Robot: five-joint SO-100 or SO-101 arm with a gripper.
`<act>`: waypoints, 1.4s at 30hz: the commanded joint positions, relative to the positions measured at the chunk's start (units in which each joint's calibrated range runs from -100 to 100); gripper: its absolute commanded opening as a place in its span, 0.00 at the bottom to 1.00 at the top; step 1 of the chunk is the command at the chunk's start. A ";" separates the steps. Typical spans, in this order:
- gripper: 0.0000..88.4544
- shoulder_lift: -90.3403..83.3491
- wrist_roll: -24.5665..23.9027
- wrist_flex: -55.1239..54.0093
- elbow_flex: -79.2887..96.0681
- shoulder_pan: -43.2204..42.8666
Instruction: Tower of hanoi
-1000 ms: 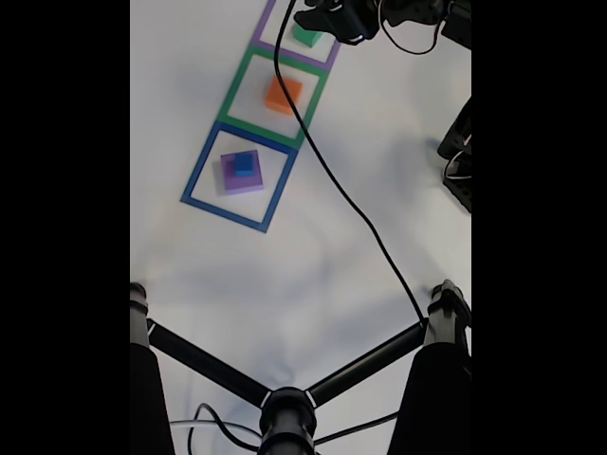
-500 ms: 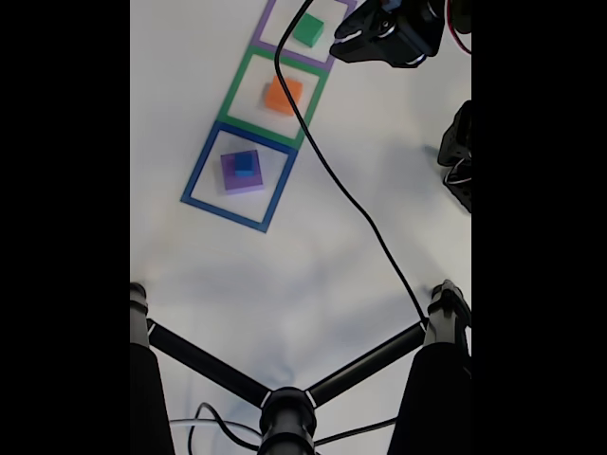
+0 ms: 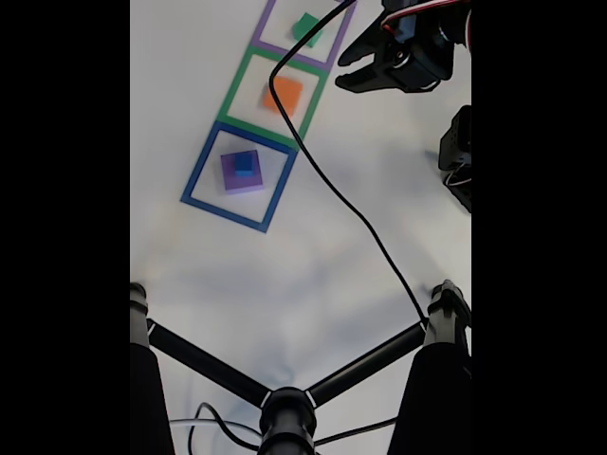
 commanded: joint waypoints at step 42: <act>0.27 44.16 0.78 -116.35 49.53 -6.15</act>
